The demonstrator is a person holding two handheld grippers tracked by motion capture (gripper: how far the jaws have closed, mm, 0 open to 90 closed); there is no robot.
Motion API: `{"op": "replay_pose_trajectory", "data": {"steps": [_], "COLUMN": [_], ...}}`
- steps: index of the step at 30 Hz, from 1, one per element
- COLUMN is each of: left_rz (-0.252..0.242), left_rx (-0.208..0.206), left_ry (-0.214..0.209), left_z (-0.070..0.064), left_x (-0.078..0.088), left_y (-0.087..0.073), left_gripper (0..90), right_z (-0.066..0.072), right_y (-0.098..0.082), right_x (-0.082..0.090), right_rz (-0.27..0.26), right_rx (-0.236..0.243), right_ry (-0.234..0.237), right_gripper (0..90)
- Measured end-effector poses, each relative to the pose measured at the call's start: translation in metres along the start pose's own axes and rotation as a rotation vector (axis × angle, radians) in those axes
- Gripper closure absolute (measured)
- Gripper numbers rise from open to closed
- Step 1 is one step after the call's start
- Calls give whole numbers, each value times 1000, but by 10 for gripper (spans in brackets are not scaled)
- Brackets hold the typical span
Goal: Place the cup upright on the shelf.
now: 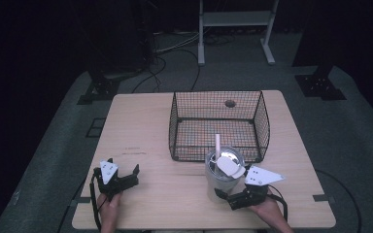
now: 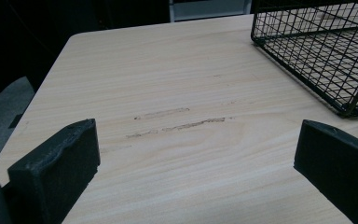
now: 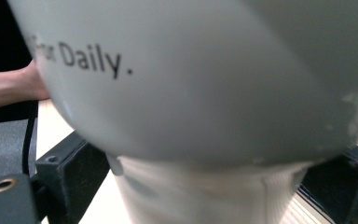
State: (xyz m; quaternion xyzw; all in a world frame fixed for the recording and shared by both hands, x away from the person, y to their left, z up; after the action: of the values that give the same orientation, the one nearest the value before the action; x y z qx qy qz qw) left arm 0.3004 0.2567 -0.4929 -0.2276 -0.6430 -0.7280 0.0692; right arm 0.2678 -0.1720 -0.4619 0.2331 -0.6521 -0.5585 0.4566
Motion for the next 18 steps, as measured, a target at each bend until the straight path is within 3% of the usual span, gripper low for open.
{"op": "replay_pose_trajectory", "data": {"steps": [18], "left_rz": [1], "left_rx": [2], "left_ry": [0], "left_z": [0], "left_x": [0], "left_y": [0], "left_gripper": [0], "right_z": [0], "right_y": [-1], "right_x": [-7], "right_rz": [-55], "right_rx": [9], "right_ry": [-5], "right_gripper": [82]}}
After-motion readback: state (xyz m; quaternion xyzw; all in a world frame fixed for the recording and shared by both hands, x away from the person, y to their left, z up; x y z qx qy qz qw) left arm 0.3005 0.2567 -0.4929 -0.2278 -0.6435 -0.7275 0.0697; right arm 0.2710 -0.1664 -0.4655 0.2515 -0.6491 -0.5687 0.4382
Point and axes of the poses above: each handheld gripper's, and its own axes: x roughly backward along the jaws, y roughly out of its top, z roughly to its left, the point moved 1 cm from there along -x, roughly forward along the jaws, and after that the axes turned 4 degrees about z, right-handed, at the moved point
